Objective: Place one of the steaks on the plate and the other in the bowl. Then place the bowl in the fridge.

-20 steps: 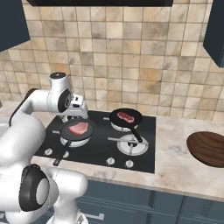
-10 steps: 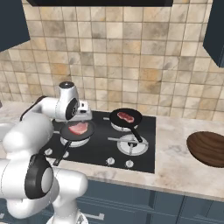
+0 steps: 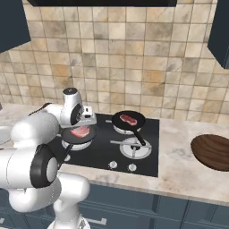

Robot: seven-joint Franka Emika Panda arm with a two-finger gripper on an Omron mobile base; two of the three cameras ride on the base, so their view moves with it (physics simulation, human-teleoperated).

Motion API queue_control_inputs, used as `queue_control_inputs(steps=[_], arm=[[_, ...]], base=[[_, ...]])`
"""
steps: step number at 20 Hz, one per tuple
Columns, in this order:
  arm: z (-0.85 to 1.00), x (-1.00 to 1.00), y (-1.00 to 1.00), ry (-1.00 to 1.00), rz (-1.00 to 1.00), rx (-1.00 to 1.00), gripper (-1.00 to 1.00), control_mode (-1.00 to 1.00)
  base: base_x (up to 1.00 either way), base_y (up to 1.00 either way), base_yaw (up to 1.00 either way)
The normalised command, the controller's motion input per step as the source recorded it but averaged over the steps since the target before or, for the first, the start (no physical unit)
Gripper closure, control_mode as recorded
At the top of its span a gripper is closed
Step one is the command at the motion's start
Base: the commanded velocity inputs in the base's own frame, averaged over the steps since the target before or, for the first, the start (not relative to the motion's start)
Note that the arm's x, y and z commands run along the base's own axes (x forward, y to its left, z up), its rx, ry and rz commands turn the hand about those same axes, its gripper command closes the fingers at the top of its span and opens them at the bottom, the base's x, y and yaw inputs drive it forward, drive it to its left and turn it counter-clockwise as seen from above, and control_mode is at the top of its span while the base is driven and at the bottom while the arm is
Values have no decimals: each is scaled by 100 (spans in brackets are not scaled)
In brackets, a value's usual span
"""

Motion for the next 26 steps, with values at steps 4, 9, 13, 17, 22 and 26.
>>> queue_control_inputs(steps=[4, 9, 13, 17, 22, 26], arm=[[-38, 16, 8, 4, -3, -11, -100, -100], [-17, 3, 0, 4, 0, 0, -100, -100], [-29, 23, 0, 0, 0, 0, -100, -100], [-26, 28, 0, 0, 0, 1, -100, -100], [-25, 4, 1, 7, 0, 0, -100, -100], [-17, 7, 0, 8, 0, 0, -100, -100]], base=[[0, 0, 0], [0, 0, 0], [0, 0, 0], [0, 0, 0], [0, 0, 0], [0, 0, 0]])
